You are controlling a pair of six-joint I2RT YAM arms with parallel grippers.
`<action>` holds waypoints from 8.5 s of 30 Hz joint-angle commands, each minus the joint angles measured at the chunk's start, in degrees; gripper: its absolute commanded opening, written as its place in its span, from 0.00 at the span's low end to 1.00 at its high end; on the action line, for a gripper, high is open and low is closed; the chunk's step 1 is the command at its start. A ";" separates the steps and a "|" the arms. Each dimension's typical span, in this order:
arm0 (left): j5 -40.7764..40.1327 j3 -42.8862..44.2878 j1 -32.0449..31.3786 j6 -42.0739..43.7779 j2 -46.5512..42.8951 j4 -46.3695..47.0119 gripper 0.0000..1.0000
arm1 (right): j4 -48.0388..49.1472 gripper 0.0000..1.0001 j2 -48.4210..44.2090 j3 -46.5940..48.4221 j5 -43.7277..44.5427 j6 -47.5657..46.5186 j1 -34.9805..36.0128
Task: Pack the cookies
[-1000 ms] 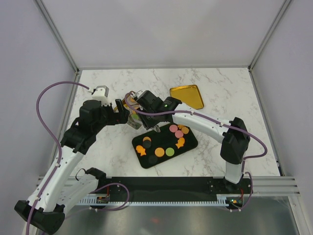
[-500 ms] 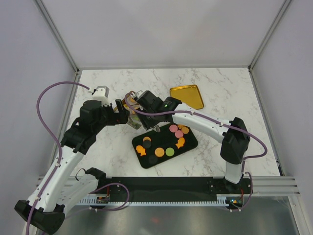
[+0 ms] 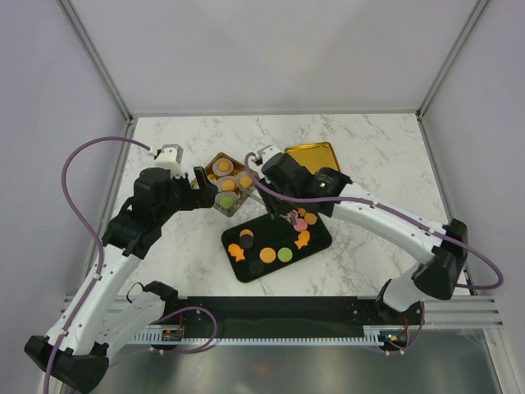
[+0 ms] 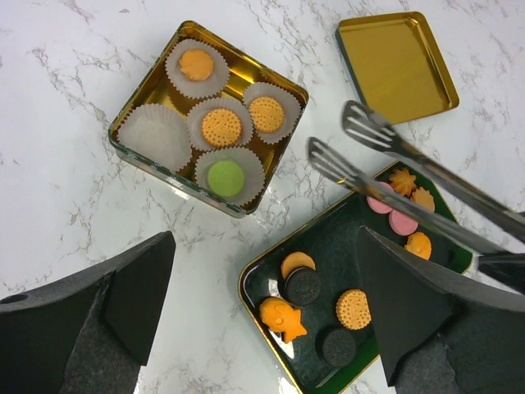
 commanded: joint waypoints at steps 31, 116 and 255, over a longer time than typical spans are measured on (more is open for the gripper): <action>1.33 -0.12 0.33 -0.62 -0.35 2.61 1.00 | -13.91 0.54 -24.29 -25.36 3.87 11.48 -0.99; 0.36 -0.47 0.42 -0.53 -0.88 2.61 1.00 | -10.83 0.38 -14.19 -15.70 -2.72 7.27 -1.26; 10.29 1.29 0.33 -3.70 0.79 0.50 1.00 | 23.61 0.50 -7.60 -25.53 2.38 2.17 -50.64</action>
